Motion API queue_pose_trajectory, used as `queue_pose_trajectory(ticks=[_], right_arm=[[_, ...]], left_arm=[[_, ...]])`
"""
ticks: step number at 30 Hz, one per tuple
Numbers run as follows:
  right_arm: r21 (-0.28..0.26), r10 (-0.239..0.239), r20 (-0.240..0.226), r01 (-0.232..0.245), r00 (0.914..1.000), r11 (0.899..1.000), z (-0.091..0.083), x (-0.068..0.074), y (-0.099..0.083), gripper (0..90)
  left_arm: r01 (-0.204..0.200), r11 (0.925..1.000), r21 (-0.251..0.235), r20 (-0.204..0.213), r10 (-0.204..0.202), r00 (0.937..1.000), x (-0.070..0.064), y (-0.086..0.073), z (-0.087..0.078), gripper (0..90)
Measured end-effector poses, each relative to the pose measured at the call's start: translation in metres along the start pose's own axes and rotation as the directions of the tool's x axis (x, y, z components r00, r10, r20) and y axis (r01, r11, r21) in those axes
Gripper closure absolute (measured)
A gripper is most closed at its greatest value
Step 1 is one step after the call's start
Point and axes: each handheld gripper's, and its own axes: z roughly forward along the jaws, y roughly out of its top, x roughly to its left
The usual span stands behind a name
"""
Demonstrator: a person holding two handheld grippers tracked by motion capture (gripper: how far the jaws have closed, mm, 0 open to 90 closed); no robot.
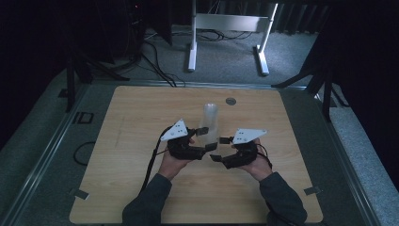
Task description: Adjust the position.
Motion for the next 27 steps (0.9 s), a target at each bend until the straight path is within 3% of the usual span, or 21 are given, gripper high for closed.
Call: queue_pose_trajectory(ticks=[12,27], right_arm=[[0.008,0.015,0.029,-0.015,0.9995,1.0,-0.009,-0.005,-0.001,22.5],[-0.029,0.026,0.07,-0.024,0.9972,0.999,-0.026,-0.011,0.0,23.2]], left_arm=[[-0.011,0.9999,0.004,-0.047,0.011,0.9988,0.001,-0.003,-0.002,28.8],[-0.018,0.9997,0.015,-0.088,0.019,0.9959,0.002,-0.004,-0.003,28.8]])
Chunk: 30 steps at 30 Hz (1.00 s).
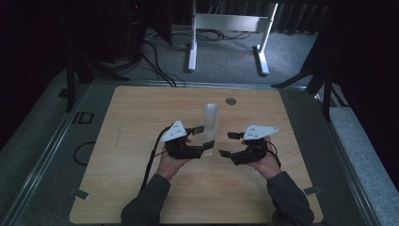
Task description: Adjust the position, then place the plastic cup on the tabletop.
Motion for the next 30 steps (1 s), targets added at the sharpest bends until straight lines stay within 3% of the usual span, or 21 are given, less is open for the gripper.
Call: queue_pose_trajectory(ticks=[18,30], right_arm=[[-0.012,0.013,0.024,-0.013,0.9996,1.0,-0.0021,-0.0008,-0.0037,23.3],[-0.015,0.013,0.028,-0.012,0.9995,1.0,-0.0023,-0.0002,-0.0039,23.3]], left_arm=[[-0.008,0.9998,0.016,-0.043,0.009,0.999,0.0002,-0.0056,-0.002,29.3],[-0.035,0.9992,0.02,-0.077,0.036,0.9964,-0.0006,-0.0081,-0.0023,29.3]])
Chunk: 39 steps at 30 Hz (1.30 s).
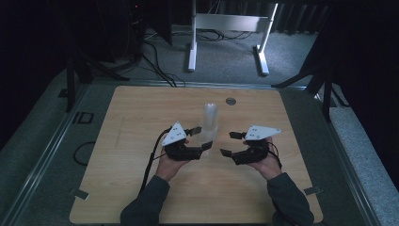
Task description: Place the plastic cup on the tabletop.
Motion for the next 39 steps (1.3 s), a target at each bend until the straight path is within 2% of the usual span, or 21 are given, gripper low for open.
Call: queue_pose_trajectory(ticks=[14,39], right_arm=[[-0.004,0.004,-0.002,-0.004,1.0,1.0,-0.0002,0.0002,-0.0017,23.3],[0.001,0.009,0.0,-0.009,1.0,1.0,-0.0004,-0.0009,-0.0055,23.3]], left_arm=[[-0.013,0.9999,0.004,-0.018,0.013,0.9998,-0.0013,-0.0028,0.0025,29.3],[-0.01,0.9999,0.013,-0.035,0.01,0.9993,-0.0014,-0.0102,0.0069,29.3]])
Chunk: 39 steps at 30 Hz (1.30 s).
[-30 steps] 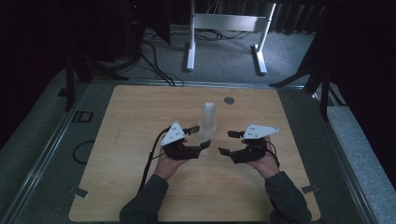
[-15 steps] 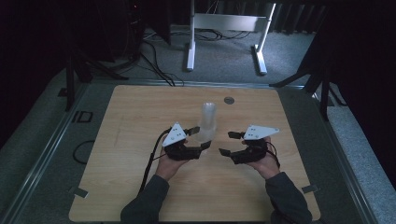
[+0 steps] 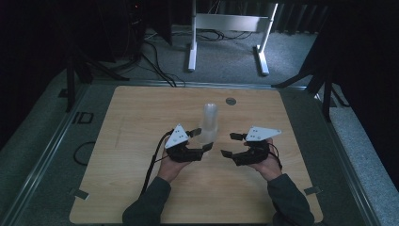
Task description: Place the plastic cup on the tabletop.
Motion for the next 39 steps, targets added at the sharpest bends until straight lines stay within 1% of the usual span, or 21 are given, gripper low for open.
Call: queue_pose_trajectory(ticks=[6,20,23,39], right_arm=[[-0.003,0.003,-0.002,-0.003,1.0,1.0,0.001,0.001,0.0,23.3],[-0.005,0.008,0.002,-0.008,1.0,1.0,-0.001,0.0,-0.002,23.3],[-0.006,0.008,0.0,-0.008,1.0,1.0,0.0,0.0,-0.002,23.3],[-0.006,0.007,-0.003,-0.007,1.0,1.0,0.0,0.0,-0.003,23.3]], left_arm=[[-0.004,1.0,0.002,-0.007,0.004,1.0,0.0,0.0,0.001,29.3],[0.0,0.9999,0.015,-0.024,0.0,0.9997,0.001,-0.008,0.004,29.3],[-0.005,0.9998,0.019,-0.03,0.006,0.9995,0.001,-0.008,0.005,29.3],[-0.003,0.9998,0.02,-0.036,0.004,0.9993,0.001,-0.013,0.006,29.2]])
